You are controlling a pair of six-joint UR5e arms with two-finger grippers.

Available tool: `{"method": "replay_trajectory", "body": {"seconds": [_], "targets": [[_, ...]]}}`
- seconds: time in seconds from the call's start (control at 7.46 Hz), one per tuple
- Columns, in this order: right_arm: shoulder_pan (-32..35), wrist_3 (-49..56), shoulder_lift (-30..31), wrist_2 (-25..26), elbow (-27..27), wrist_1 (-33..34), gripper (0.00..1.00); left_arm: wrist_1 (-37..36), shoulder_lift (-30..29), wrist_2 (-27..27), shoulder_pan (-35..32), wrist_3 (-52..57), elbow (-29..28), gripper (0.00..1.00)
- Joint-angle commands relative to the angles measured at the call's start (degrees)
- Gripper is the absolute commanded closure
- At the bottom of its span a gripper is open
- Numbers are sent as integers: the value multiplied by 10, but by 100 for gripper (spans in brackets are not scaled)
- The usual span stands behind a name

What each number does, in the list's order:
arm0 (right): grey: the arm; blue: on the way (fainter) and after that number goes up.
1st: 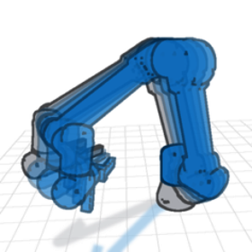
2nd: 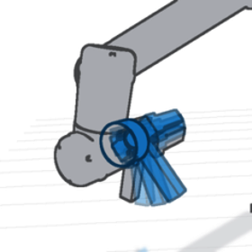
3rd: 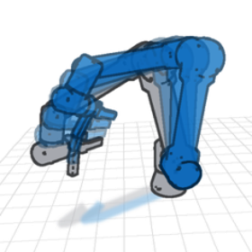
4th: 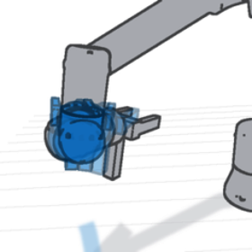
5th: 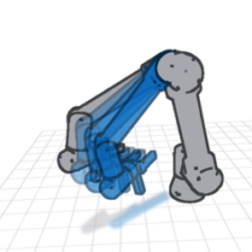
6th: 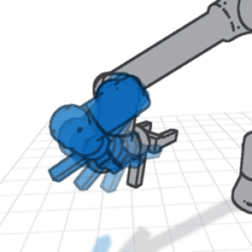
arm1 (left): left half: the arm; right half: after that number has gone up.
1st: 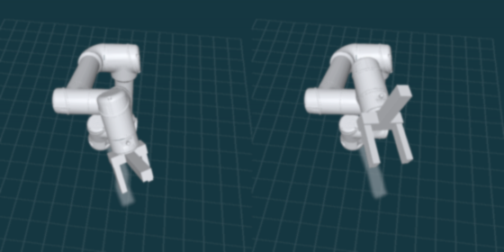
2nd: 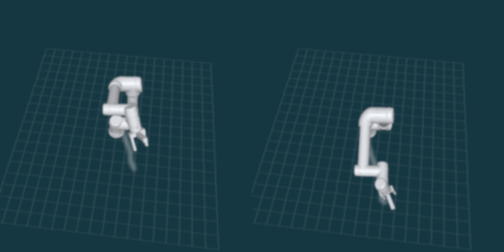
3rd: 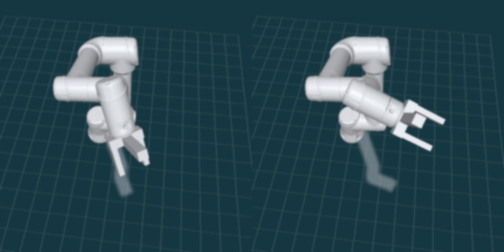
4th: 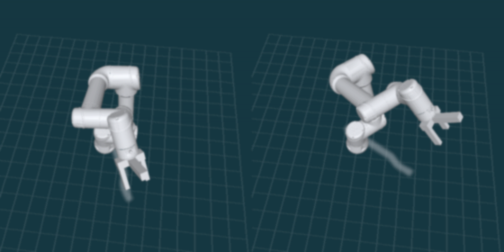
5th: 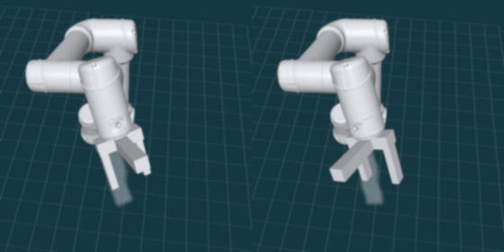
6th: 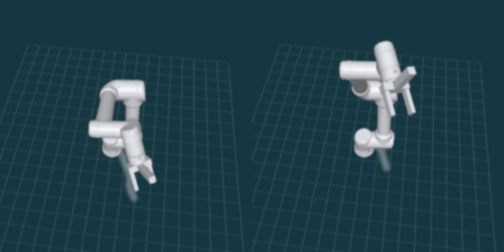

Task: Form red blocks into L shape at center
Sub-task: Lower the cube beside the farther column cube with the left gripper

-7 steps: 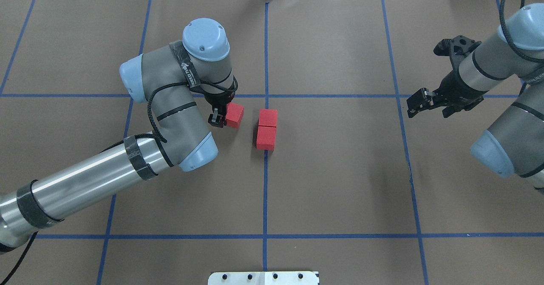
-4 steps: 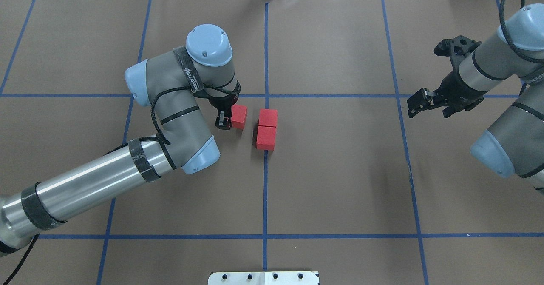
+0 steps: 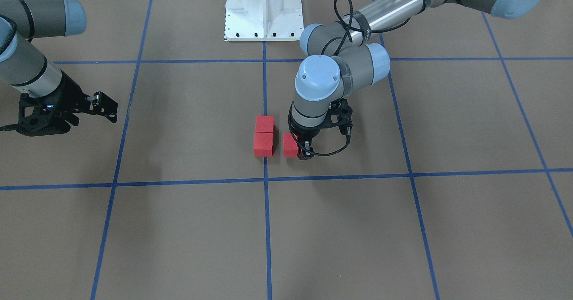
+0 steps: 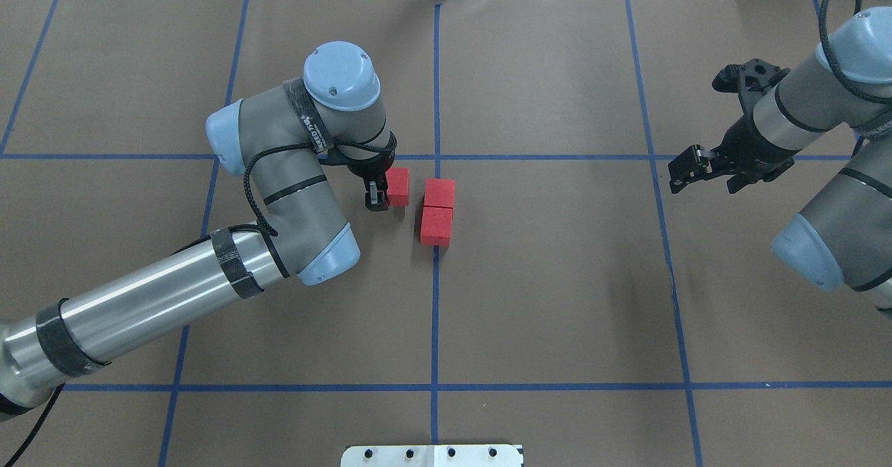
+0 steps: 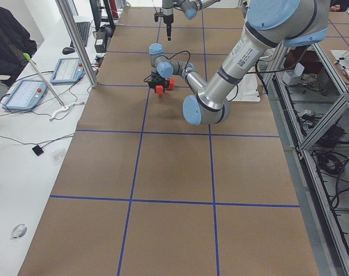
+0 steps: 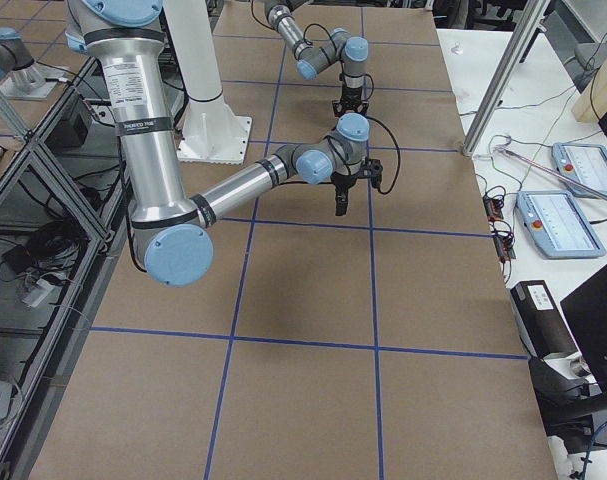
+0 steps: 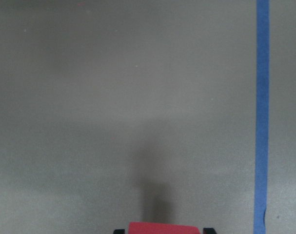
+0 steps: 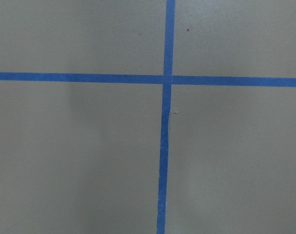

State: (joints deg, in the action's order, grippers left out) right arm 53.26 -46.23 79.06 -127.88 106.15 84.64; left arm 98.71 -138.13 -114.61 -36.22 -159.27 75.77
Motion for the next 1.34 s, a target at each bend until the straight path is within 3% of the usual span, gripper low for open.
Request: {"method": "replay_trajectory", "body": {"seconds": [0.0,1.21], "targets": [[0,0,0,0,0,0,0,7,-2,-1,2,-12,-2,100],[0,0,1,0,0,0,0,9,-8,-1,10,-6,-11,100]]}}
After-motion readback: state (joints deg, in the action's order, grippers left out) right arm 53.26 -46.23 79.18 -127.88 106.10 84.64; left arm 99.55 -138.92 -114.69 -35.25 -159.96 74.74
